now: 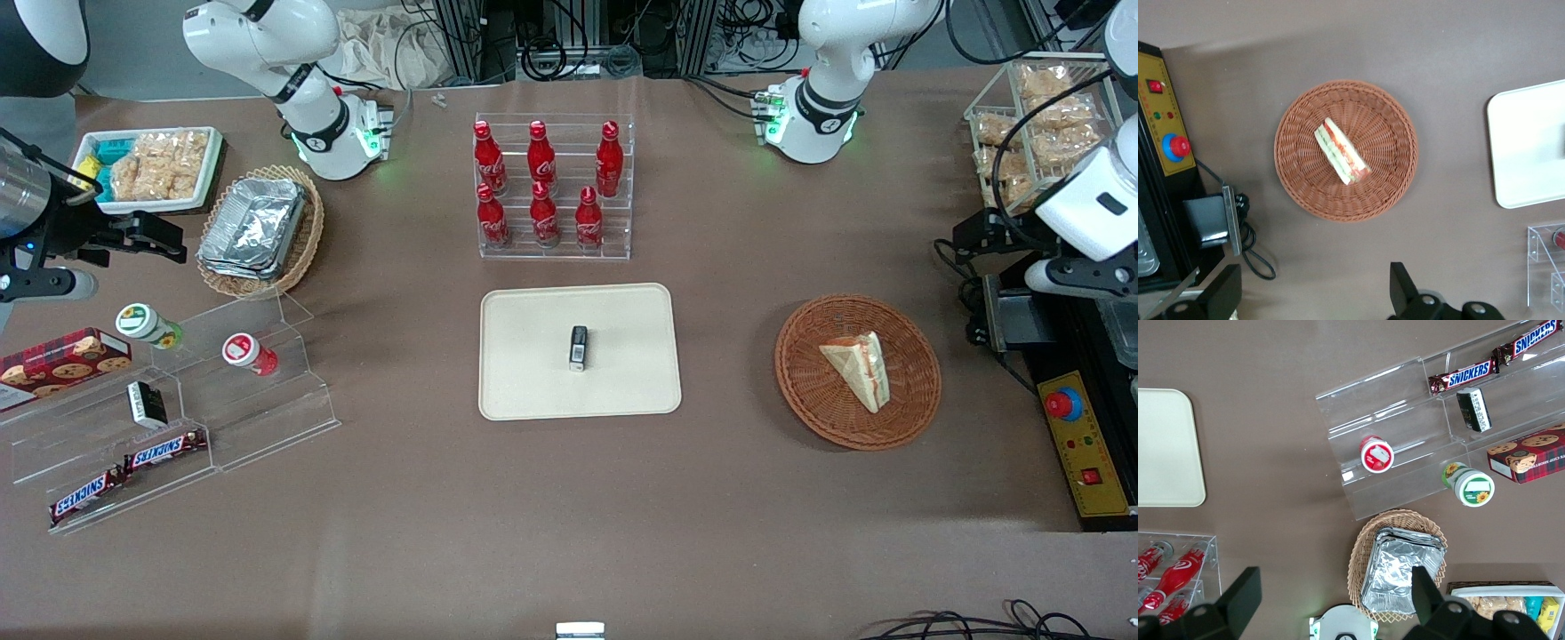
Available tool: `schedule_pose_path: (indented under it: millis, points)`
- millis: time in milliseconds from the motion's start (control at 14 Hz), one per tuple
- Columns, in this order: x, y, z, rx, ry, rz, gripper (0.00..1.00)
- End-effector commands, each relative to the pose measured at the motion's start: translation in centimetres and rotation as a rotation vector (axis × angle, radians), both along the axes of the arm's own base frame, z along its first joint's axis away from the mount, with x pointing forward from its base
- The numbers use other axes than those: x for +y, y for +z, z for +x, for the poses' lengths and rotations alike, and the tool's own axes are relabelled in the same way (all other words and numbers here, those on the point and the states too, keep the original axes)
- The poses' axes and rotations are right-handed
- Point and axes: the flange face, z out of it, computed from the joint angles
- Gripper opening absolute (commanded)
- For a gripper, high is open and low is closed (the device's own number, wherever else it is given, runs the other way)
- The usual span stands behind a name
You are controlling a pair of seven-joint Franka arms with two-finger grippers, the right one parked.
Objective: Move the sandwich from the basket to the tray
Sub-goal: 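Lower the left gripper over the sandwich in the wicker basket and grasp it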
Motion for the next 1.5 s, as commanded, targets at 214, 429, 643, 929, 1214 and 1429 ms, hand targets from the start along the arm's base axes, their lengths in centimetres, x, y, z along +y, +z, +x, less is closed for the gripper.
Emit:
schedule_pose_path:
  millis: [214, 429, 643, 929, 1214, 1429]
  points:
    - [0.2, -1.6, 2.0, 0.043, -0.007, -0.026, 1.0]
    - [1.4, -7.1, 2.5, 0.135, 0.243, -0.013, 1.0]
    - [1.5, -13.5, 2.1, 0.052, 0.307, -0.016, 1.0]
    - [1.3, -21.5, 1.2, -0.01, 0.486, -0.026, 1.0]
    - [1.2, -29.5, -0.5, -0.064, 0.574, -0.058, 1.0]
    - [1.2, -31.7, -0.6, -0.043, 0.63, -0.064, 1.0]
